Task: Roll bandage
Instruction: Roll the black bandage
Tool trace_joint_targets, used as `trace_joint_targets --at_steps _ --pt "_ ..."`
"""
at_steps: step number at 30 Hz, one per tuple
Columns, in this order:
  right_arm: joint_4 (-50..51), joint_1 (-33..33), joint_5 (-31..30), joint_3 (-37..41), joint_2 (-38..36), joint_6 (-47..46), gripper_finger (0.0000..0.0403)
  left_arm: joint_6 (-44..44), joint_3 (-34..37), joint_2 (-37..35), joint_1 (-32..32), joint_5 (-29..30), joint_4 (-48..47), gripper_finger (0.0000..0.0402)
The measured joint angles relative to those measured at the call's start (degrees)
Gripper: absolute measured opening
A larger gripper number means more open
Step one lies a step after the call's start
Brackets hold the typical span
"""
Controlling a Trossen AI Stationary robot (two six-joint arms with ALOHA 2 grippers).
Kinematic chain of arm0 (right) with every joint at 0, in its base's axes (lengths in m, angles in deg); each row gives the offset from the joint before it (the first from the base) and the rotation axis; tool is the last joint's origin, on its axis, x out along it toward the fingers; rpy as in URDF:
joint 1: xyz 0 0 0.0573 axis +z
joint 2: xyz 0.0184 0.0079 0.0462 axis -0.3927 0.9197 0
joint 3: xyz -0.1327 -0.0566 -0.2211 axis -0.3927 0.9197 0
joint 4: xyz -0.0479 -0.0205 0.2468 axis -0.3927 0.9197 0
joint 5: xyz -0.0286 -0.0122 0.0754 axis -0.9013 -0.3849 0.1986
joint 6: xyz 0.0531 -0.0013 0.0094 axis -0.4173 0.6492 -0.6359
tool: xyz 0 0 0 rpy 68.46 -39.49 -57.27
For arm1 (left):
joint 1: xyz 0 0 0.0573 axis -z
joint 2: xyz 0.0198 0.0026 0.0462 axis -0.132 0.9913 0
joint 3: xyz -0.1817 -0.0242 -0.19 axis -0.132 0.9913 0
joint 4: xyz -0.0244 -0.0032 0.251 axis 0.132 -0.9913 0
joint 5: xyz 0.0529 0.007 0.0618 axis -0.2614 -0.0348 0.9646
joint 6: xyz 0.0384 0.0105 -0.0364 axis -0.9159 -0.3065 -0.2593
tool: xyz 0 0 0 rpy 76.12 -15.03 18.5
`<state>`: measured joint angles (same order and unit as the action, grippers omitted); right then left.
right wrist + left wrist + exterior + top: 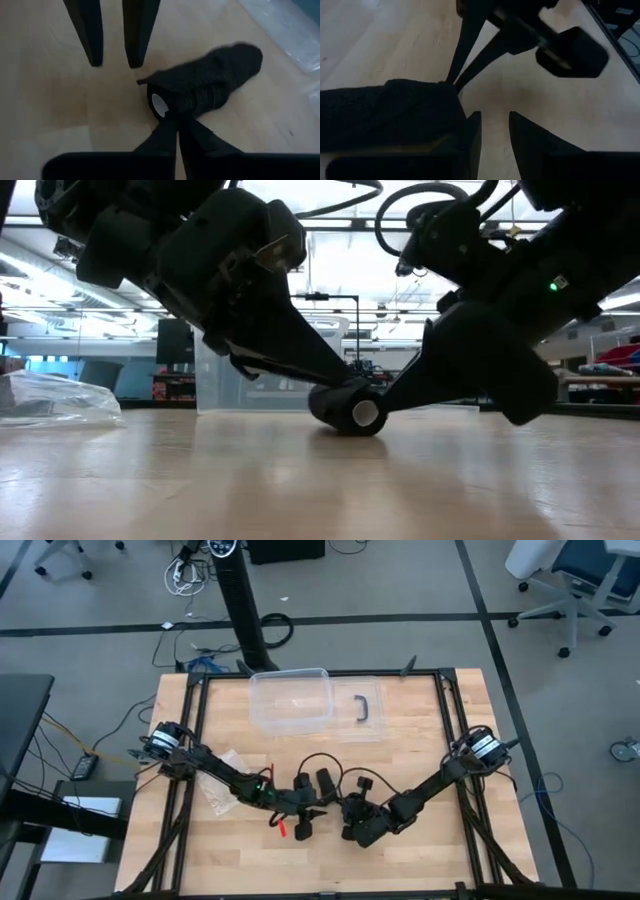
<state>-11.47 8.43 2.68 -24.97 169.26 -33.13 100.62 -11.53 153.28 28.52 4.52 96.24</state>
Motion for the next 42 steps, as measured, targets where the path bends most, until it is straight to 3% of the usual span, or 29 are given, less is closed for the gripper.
trace_joint_targets --at_steps 5,15,21,38,42 --pt "3.56 0.0 0.65 0.02 -2.02 -0.04 0.0008 -4.21 0.0 -0.29 1.32 3.48 0.51 0.0102" --pt "11.23 0.04 2.6 0.02 -5.55 0.65 0.0002 -26.41 -0.52 -0.37 5.91 19.31 0.43 0.0102" --pt "11.12 -0.62 3.16 0.02 -5.57 0.83 0.0005 -34.89 -2.38 1.5 5.67 22.26 -3.54 0.0102" --pt "10.7 -1.27 3.09 0.0 -5.68 -0.72 0.0011 -36.27 -7.87 8.61 5.76 28.9 -5.45 0.0102" --pt "14.83 -0.63 4.46 0.0 -7.4 -5.73 0.0031 -36.21 -7.87 8.52 5.74 29.03 -5.5 0.0102"
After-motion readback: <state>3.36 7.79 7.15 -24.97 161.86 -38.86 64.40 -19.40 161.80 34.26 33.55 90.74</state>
